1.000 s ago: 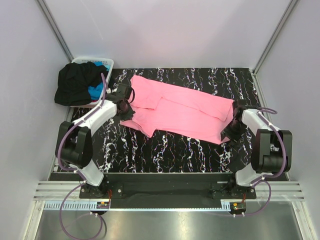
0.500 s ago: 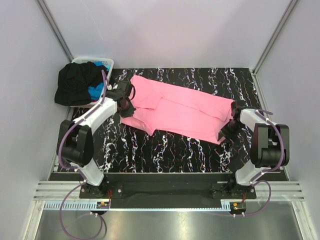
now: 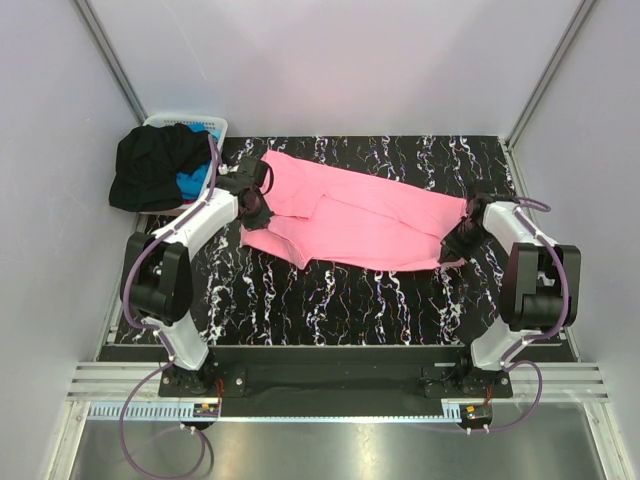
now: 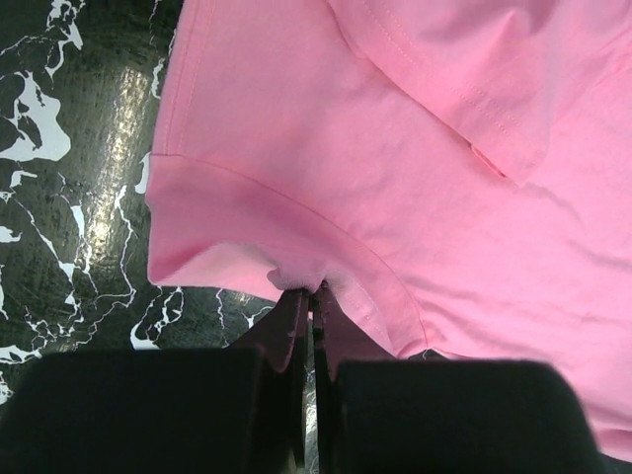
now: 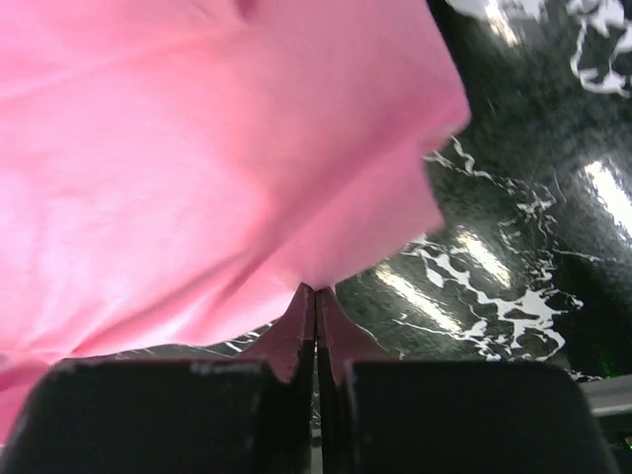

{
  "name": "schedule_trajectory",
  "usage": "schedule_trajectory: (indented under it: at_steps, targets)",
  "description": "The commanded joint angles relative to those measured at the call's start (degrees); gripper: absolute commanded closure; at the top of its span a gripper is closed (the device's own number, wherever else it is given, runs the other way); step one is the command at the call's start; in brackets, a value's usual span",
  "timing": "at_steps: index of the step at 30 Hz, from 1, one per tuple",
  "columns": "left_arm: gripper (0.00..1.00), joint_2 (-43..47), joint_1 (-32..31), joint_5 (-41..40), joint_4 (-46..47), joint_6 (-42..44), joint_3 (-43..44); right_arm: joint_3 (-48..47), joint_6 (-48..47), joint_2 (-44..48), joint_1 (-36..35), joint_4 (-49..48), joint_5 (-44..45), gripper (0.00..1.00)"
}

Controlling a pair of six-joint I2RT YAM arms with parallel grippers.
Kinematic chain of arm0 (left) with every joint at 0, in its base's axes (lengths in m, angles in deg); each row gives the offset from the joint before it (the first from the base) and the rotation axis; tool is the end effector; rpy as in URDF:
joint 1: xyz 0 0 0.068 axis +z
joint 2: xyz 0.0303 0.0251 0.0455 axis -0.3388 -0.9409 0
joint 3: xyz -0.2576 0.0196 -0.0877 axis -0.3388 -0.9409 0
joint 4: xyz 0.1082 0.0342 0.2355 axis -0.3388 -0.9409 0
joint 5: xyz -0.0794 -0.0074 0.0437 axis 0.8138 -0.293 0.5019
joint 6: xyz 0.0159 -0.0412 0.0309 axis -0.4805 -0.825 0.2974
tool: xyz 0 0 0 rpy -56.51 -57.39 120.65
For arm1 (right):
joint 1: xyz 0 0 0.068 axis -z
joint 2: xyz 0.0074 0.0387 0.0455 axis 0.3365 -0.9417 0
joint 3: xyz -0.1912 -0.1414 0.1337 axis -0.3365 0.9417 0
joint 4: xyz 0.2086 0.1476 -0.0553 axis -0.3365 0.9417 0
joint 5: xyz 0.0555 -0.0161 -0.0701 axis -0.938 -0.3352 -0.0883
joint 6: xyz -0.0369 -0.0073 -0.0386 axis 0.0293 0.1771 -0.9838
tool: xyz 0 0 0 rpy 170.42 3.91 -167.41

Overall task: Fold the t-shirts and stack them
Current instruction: Fold the tshirt

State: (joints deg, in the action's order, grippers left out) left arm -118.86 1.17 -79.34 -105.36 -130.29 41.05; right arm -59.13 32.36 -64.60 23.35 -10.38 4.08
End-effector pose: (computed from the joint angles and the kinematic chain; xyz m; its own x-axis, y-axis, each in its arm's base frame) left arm 0.3450 -0.1101 0.2382 -0.7781 -0.4597 -0.4281 -0.4097 0.8880 -0.2090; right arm 0.3014 -0.0163 0.1902 -0.7271 0.6819 -0.0797 0.6632 0.7276 0.1757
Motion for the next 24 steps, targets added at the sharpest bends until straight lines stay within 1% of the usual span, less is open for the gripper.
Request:
schedule_trajectory:
  at_steps: [1, 2, 4, 5, 6, 10, 13, 14, 15, 18, 24]
  targets:
    - [1.00, -0.38, 0.44, 0.31, 0.87, 1.03, 3.58, -6.28, -2.67, -1.74, -0.17, 1.96, 2.05, 1.00]
    - [1.00, -0.82, 0.44, 0.31, 0.79, 1.12, 3.84, -7.17, -2.94, -2.53, -0.17, 2.04, 1.88, 0.97]
    - [1.00, -1.09, 0.44, 0.57, 0.61, 1.12, 4.55, -9.36, -4.26, -4.99, -0.17, 1.61, 0.48, 0.72]
    - [1.00, -1.09, 0.44, 0.58, 0.61, 1.03, 4.64, -9.98, -4.52, -5.78, -0.17, 1.35, 0.64, 0.72]
    - [1.00, -1.26, 0.44, 0.66, 0.70, 1.03, 4.81, -10.34, -4.61, -6.92, -0.17, 0.30, 0.90, 0.68]
    - [1.00, -1.44, 0.44, 0.66, 0.43, 1.03, 4.90, -12.01, -4.44, -7.37, -0.17, -0.59, 3.19, 0.66]
    - [1.00, -1.00, 0.44, 0.31, 0.35, 0.94, 4.55, -11.31, -3.82, -3.69, -0.17, -0.15, 5.21, 0.67]
    - [1.00, -1.00, 0.44, 0.23, 0.35, 0.77, 4.46, -11.05, -3.74, -2.72, -0.17, 0.02, 7.13, 0.66]
    - [1.00, -1.00, 0.44, 0.22, 0.26, 0.77, 4.29, -10.61, -3.91, -0.71, -0.17, 0.20, 7.41, 0.66]
    - [1.00, -1.09, 0.44, 0.22, 0.35, 0.50, 4.11, -8.77, -4.35, 0.98, -0.17, 0.64, 7.85, 0.66]
    - [1.00, -1.09, 0.44, 0.14, 0.35, 0.50, 4.02, -7.62, -3.65, -2.00, -0.17, -0.06, 8.55, 0.66]
